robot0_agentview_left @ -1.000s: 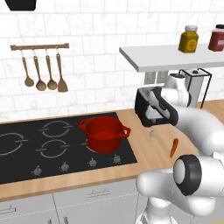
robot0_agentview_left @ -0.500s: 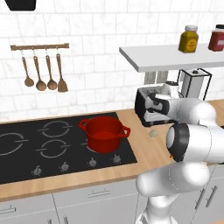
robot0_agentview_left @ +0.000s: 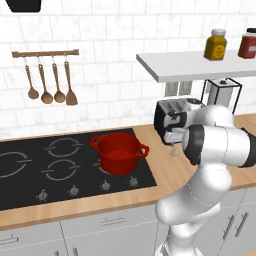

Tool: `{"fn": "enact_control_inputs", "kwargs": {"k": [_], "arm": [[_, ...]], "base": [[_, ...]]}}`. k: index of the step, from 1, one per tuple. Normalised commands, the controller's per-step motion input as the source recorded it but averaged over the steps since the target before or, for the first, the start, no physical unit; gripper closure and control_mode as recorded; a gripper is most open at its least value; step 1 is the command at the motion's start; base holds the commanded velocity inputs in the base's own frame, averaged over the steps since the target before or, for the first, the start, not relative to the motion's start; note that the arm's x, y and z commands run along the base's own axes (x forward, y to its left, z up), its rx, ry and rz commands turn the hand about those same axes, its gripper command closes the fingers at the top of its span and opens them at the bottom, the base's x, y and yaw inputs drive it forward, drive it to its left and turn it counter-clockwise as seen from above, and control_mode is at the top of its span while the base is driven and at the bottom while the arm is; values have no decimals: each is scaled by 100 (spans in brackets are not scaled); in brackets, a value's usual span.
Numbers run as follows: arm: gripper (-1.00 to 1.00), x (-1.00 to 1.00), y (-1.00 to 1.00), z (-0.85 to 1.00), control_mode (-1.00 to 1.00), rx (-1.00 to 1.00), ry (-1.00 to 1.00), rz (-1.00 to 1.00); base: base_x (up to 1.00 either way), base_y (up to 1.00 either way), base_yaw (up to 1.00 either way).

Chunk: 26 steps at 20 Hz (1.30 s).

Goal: Put the carrot and garlic in the pot. Retrieve the spatula and lightly stir the vegetables in the pot.

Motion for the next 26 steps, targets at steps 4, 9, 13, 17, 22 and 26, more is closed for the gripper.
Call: {"fn": "enact_control_inputs", "kwargs": {"k": [4, 9, 13, 17, 22, 26], "arm": [[-100, 3, -2, -39, -100, 0, 0, 0], [-100, -2, 1, -16, -100, 0, 0, 0], [-100, 0, 1, -10, -100, 0, 0, 0], [-100, 0, 4, -16, -100, 0, 3, 0], [-100, 0, 3, -25, -100, 0, 9, 0], [-100, 16, 2, -21, -100, 0, 7, 0]], "base": [[0, 0, 0], [0, 0, 0], [0, 0, 0], [0, 0, 0], [0, 0, 0], [0, 0, 0]]}}
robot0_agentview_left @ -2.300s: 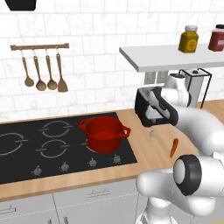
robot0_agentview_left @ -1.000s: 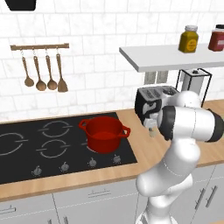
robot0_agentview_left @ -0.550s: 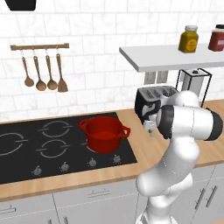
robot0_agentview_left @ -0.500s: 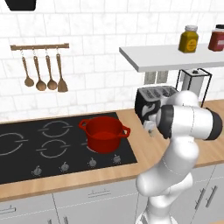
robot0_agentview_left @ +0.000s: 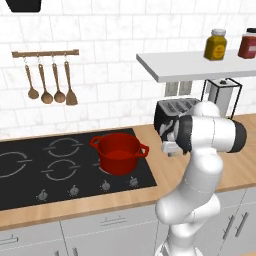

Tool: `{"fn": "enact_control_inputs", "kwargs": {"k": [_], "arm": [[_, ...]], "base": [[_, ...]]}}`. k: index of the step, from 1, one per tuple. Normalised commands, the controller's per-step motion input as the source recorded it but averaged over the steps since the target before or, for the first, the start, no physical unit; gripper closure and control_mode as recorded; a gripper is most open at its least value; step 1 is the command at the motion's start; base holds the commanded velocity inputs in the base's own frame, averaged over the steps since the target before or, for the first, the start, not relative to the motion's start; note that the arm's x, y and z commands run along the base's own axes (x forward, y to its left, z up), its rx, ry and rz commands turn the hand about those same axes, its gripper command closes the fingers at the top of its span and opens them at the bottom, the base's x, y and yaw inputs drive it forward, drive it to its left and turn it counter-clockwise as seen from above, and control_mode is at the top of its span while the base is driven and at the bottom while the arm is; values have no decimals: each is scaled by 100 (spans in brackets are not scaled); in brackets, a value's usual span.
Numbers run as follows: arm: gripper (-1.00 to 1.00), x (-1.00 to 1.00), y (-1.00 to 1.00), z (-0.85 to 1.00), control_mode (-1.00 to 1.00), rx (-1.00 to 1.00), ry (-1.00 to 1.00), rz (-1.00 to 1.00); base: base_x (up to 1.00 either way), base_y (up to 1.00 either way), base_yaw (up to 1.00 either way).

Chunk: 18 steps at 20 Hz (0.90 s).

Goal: Put the carrot and garlic in the pot. Retrieve the spatula and lightly stir the vegetables in the pot.

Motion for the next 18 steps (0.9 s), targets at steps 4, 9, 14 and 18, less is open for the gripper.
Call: {"fn": "enact_control_inputs", "kwargs": {"k": [4, 9, 14, 18], "arm": [[-100, 29, 0, -4, -100, 0, 0, 0], [100, 22, 3, -5, -100, 0, 1, 0], [100, -7, 8, 2, -100, 0, -3, 0], [100, -34, 15, 82, -100, 0, -23, 0]], "base": [[0, 0, 0], [0, 0, 0], [0, 0, 0], [0, 0, 0]]}}
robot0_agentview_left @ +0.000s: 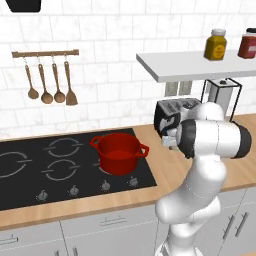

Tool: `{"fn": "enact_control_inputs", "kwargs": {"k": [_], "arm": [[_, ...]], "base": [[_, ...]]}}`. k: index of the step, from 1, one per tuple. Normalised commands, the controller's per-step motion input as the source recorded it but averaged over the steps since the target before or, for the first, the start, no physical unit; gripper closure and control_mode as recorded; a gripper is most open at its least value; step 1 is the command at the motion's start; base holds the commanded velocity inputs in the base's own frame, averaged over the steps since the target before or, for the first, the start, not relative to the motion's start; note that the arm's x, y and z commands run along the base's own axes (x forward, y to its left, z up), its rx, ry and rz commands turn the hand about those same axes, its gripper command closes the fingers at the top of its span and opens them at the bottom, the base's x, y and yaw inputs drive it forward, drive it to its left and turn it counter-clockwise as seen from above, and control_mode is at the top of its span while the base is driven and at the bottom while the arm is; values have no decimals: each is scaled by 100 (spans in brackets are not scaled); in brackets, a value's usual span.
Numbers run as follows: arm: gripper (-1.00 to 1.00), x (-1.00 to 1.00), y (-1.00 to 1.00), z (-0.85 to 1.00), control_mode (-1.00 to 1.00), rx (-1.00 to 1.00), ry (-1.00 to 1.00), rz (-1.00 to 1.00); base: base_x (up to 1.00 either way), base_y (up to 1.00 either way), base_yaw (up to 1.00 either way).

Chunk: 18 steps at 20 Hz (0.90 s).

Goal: Put the carrot and garlic in the pot. Retrieve the spatula and lightly stir the vegetables in the pot.

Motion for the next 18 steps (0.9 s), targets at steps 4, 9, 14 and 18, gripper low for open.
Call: {"fn": "enact_control_inputs", "kwargs": {"k": [4, 9, 14, 18], "arm": [[100, -24, 31, 100, -100, 0, -19, 0], [100, -15, 56, 100, -100, 0, -3, 0], [100, -15, 78, 100, -100, 0, 0, 1], [100, -2, 96, 76, -100, 0, 3, 5]], "base": [[0, 0, 0], [0, 0, 0], [0, 0, 0], [0, 0, 0]]}}
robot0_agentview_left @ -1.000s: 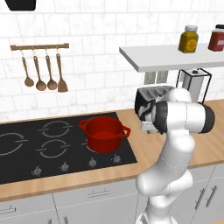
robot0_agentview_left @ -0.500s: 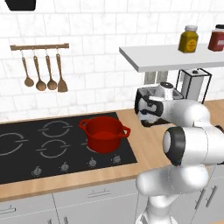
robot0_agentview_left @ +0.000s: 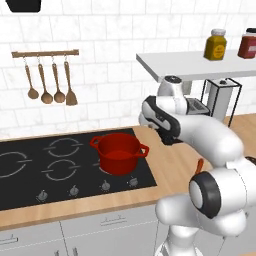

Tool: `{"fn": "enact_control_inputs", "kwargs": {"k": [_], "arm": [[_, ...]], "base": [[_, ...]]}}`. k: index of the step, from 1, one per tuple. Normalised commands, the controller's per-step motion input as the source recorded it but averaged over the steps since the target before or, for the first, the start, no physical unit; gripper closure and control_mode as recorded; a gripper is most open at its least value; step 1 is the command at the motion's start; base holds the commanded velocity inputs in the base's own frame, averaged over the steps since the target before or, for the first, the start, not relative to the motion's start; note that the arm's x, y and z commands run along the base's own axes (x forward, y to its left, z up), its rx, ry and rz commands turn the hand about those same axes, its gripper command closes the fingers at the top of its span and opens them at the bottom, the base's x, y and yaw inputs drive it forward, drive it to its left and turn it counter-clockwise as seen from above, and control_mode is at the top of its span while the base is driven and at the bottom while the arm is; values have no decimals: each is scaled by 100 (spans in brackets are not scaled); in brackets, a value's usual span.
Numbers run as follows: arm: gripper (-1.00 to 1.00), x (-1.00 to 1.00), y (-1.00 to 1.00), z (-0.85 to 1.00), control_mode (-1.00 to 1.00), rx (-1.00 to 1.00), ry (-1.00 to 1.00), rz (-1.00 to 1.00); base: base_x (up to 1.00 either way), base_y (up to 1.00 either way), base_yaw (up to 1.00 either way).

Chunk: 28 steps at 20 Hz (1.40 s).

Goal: Put the carrot and garlic in the pot. Retrieve the spatula and lightly stir the vegetables in the pot.

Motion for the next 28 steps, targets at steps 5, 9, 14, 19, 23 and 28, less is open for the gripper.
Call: {"fn": "enact_control_inputs", "kwargs": {"k": [5, 9, 14, 19, 23, 28], "arm": [[100, 0, 94, 34, -100, 0, 8, 5], [100, 2, 89, 0, -100, 0, 11, 5], [100, 15, 69, -33, -100, -2, 13, 0], [100, 28, 27, -64, -100, -8, 12, 0], [100, 34, 6, -72, -100, -10, 7, 0], [100, 25, 0, -64, -100, -5, 8, 0]], "base": [[0, 0, 0], [0, 0, 0], [0, 0, 0], [0, 0, 0], [0, 0, 0], [0, 0, 0]]}}
